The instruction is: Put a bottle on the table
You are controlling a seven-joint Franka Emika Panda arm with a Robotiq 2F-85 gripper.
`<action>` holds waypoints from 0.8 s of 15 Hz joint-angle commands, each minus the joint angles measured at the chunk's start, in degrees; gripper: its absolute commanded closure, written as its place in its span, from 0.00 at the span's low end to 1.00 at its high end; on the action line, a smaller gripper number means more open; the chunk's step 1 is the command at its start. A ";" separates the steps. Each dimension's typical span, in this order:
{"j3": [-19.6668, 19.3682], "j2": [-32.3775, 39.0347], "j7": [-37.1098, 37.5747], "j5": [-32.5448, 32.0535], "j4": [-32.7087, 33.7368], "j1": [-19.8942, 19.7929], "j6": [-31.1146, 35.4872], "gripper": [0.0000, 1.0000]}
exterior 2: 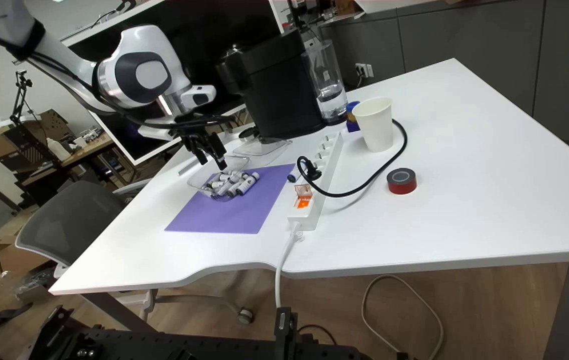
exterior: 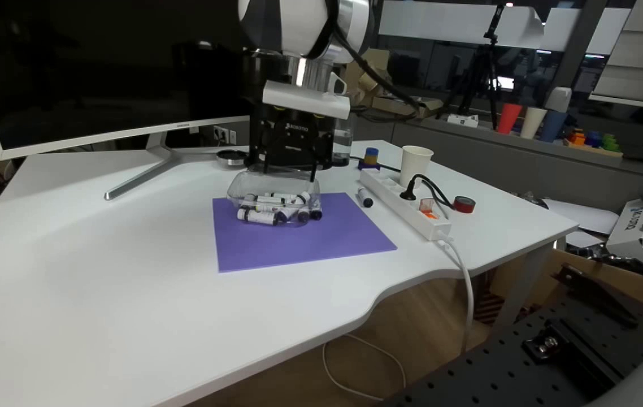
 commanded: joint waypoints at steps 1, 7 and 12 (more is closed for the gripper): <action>0.18 1.73 -0.34 -0.03 2.27 0.05 0.01 0.00; 0.99 3.39 -1.17 0.81 3.02 -0.34 0.66 0.00; 1.49 4.90 -1.70 1.37 3.42 -0.65 1.87 0.00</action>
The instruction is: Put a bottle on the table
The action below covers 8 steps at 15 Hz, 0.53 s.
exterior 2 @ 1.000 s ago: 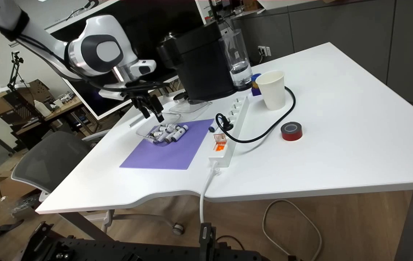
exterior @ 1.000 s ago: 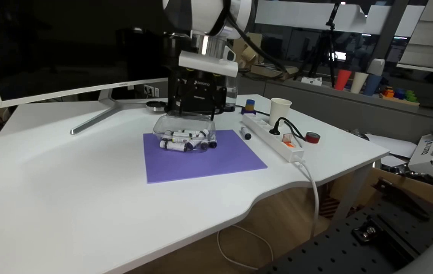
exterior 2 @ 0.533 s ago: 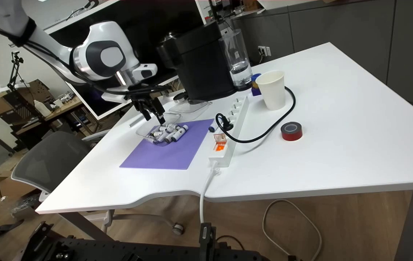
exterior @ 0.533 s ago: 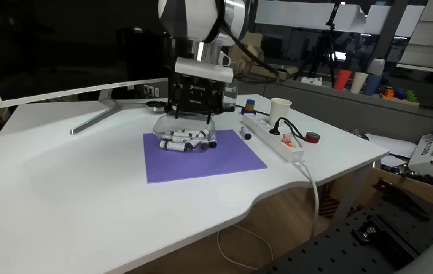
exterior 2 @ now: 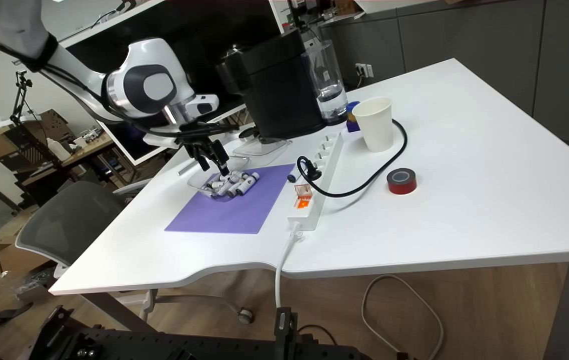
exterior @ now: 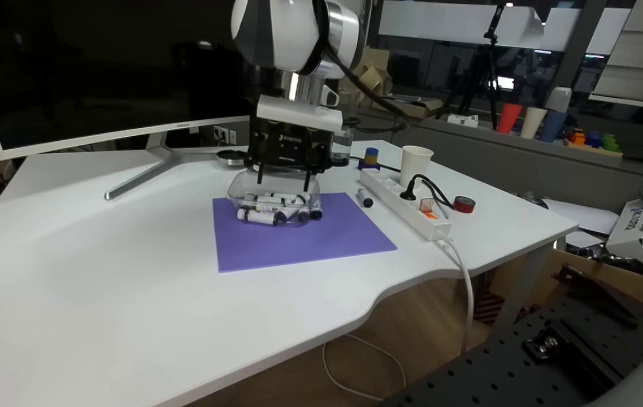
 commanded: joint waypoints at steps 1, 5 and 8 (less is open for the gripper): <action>0.64 1.57 -0.78 1.07 1.65 -0.76 0.43 0.00; 1.12 2.28 -0.89 1.65 1.63 -1.15 1.13 0.00; 0.96 1.56 0.22 2.57 0.99 -0.88 0.73 0.00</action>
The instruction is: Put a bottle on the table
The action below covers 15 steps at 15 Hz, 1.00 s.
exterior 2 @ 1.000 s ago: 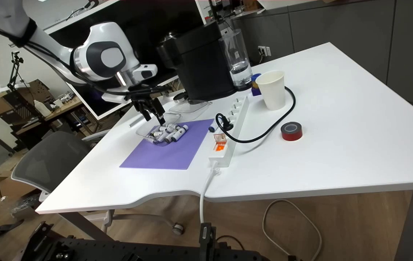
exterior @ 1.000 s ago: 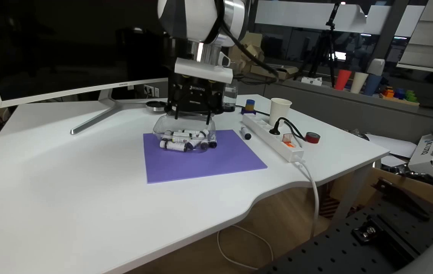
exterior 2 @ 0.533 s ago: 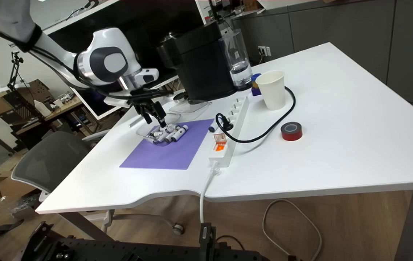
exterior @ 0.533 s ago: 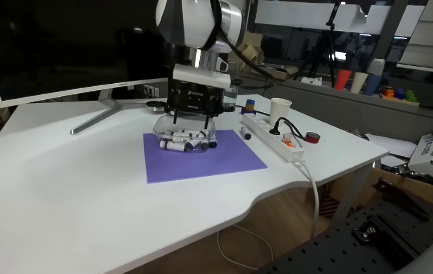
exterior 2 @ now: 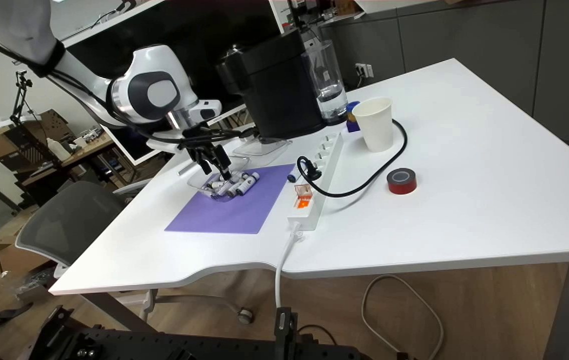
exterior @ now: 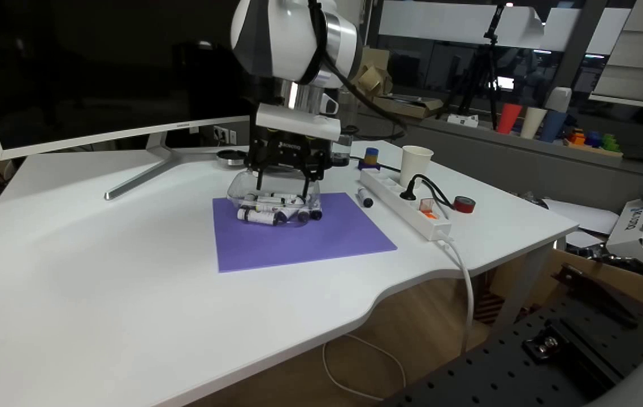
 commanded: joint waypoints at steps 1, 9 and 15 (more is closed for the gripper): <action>0.21 -0.37 1.16 1.60 0.51 -0.30 -0.92 0.00; -2.01 -0.06 5.70 2.11 2.01 -0.12 -7.44 0.00; -3.74 1.07 8.45 1.72 4.91 0.16 -12.50 0.00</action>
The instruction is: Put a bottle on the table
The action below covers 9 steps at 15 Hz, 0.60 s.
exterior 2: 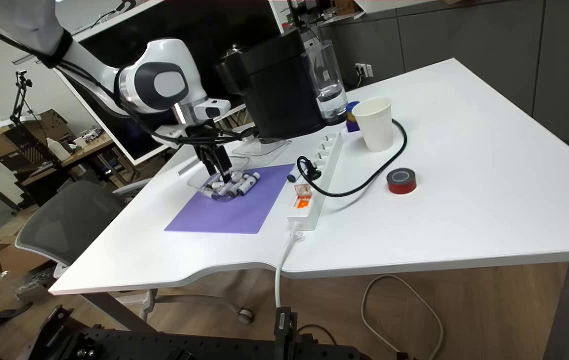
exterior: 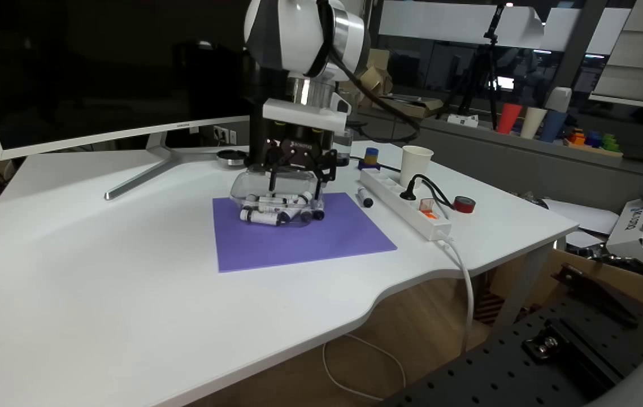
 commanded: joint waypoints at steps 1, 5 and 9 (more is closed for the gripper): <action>-1.07 1.22 3.13 -0.15 2.92 0.14 -3.37 0.00; -1.52 2.43 3.73 -0.56 4.12 0.42 -3.30 0.00; -1.22 3.32 2.86 -0.48 5.00 0.48 -2.52 0.00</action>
